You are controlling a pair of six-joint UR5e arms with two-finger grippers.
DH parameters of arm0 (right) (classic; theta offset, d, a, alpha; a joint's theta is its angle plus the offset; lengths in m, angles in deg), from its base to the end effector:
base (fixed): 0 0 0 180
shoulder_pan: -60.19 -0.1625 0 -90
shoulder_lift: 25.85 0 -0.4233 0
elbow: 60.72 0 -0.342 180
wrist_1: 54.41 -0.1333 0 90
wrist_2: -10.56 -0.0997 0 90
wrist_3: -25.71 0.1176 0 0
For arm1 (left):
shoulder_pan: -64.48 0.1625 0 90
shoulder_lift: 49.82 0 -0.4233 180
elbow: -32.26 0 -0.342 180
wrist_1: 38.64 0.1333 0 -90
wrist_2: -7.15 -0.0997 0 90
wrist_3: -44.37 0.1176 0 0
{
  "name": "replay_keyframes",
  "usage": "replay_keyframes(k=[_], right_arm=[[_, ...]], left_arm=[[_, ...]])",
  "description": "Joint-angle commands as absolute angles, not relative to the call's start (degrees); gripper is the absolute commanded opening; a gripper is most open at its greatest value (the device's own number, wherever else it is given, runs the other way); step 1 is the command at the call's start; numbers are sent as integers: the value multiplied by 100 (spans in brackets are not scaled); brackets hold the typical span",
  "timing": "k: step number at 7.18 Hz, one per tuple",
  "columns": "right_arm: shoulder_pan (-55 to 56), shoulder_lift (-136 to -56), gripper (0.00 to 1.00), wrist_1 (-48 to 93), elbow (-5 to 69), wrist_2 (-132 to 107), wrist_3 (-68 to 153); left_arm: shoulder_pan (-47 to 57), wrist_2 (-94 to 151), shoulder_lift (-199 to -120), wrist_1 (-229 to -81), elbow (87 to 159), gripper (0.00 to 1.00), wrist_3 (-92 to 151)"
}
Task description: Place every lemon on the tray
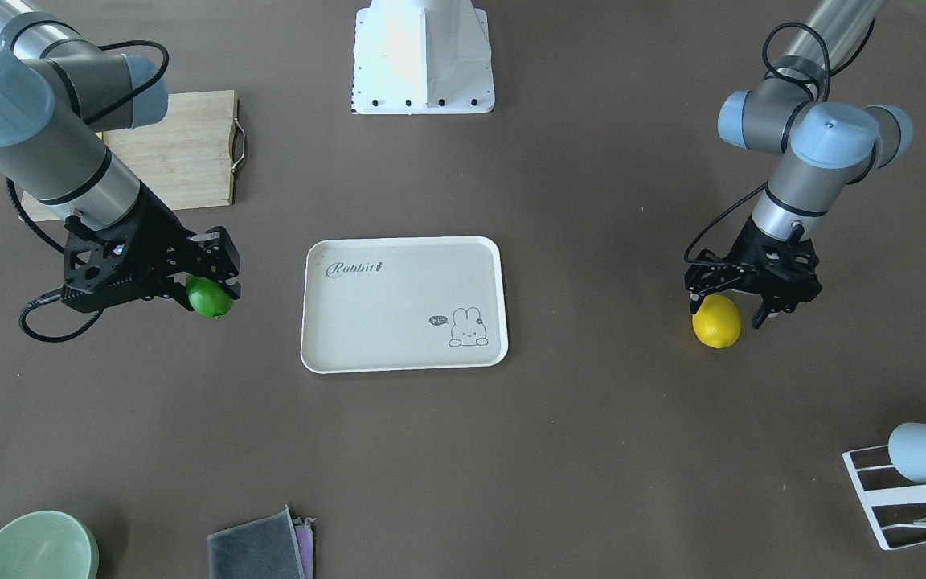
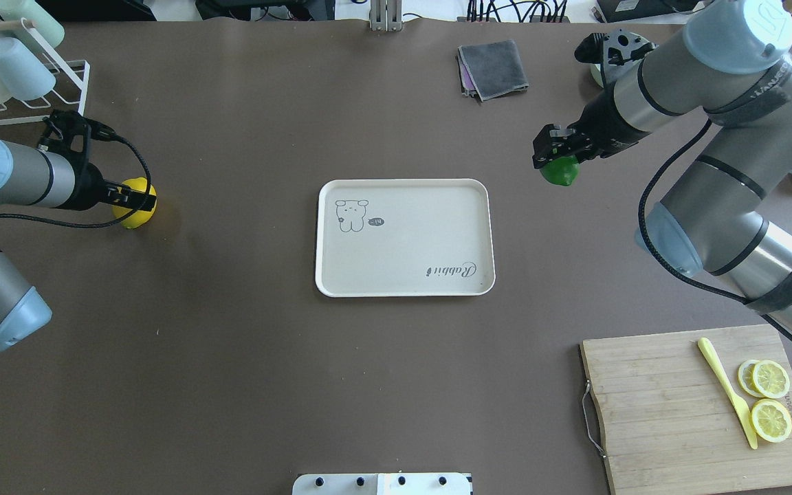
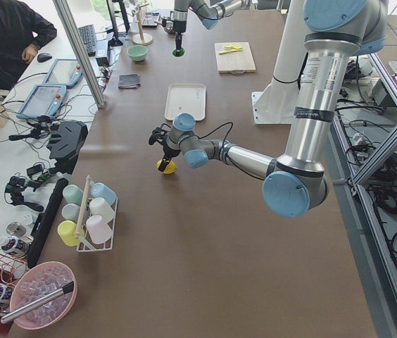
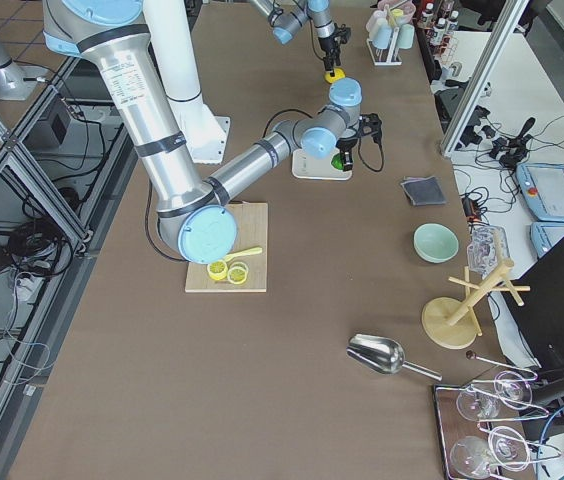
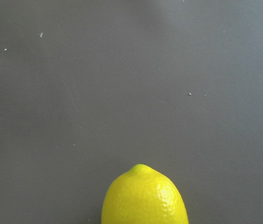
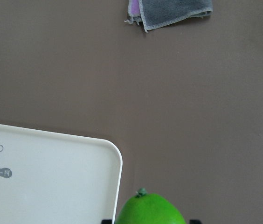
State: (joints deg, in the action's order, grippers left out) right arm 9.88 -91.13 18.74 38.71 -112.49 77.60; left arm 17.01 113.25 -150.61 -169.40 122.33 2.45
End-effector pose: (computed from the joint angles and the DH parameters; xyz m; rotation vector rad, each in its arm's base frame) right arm -0.3296 -0.5054 0.3396 0.2168 -0.9919 -0.0623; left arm 0.3081 -0.4849 0.5059 0.4868 0.7952 0.1364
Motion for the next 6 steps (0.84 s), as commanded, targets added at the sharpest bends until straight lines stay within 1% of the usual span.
replay_keyframes(k=[1,4,5,6], right_arm=[[1315,-9089,0,1871,3877,-10899,7923],[1746,-8827,0,1871,3798,-10495,8107],[1808,-8808,0,1871,3798,-10450,8247],[1844,-8808,0,1880,3789,-10388,8257]], left_arm=[[1797,11323,-15089,-16951,12086,98,201],[1807,11375,-15141,-17013,11936,98,175],[1816,11385,-15177,-17013,11962,42,131],[1816,11402,-15186,-17030,12084,0,148]])
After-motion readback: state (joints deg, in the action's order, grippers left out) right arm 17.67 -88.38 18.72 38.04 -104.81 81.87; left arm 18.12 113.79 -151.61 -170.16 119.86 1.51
